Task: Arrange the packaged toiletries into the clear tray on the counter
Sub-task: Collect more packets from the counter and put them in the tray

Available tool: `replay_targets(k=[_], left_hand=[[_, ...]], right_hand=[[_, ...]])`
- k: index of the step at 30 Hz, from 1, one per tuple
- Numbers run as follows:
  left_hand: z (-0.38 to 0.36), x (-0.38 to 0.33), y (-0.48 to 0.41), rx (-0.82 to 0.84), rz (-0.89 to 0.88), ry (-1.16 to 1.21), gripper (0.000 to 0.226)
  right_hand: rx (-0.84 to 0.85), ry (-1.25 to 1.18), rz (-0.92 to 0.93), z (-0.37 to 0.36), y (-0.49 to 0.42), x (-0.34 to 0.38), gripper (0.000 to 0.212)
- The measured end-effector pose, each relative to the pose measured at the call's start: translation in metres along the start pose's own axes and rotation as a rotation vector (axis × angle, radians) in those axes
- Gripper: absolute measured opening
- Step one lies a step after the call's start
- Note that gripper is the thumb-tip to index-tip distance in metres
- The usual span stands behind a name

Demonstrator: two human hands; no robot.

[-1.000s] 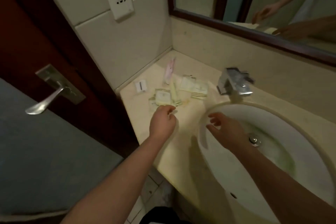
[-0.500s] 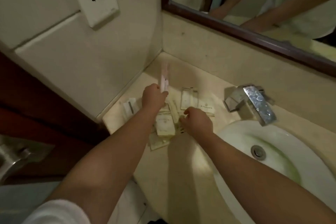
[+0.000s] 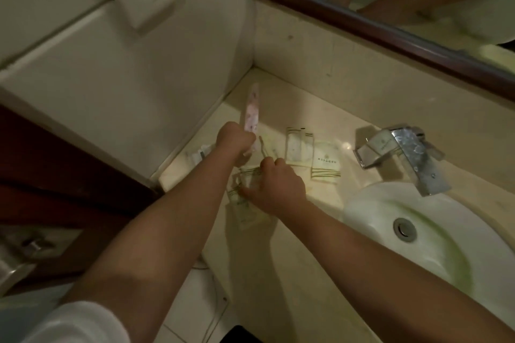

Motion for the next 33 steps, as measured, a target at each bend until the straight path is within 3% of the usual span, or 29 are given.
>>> replay_targets(k=[5,13,20,26,28,33], left_hand=[[0.017,0.013,0.016,0.028,-0.043,0.180,0.025],[0.039,0.034,0.059,0.069,-0.155,0.204,0.018],[0.000,0.004,0.139,0.318,-0.272,0.360,0.017],[-0.074,-0.035,0.227,0.464,-0.522,0.167,0.020],[-0.103,-0.044,0.256,0.463,-0.494,0.196,0.025],[-0.144,-0.029,0.321,0.238,-0.227,0.314,0.030]], right_hand=[[0.086,-0.037,-0.020,0.001,0.004,0.006,0.051],[-0.055,-0.396,-0.136,0.044,0.013,-0.025,0.011],[-0.154,-0.713,-0.300,0.087,0.078,-0.094,0.013],[-0.318,-0.856,-0.444,0.115,0.181,-0.178,0.011],[-0.365,-0.879,-0.498,0.122,0.221,-0.206,0.014],[-0.459,-0.856,-0.595,0.124,0.322,-0.286,0.015]])
Point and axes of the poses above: each hand's wrist, its own y-axis away from the middle knuckle, its own z-axis out of the back of the hand, x = y × z, the point moved 2 cm from there along -y, towards the middle knuckle, and after that the axes turned 4 degrees about -x, right-handed, at the moved point
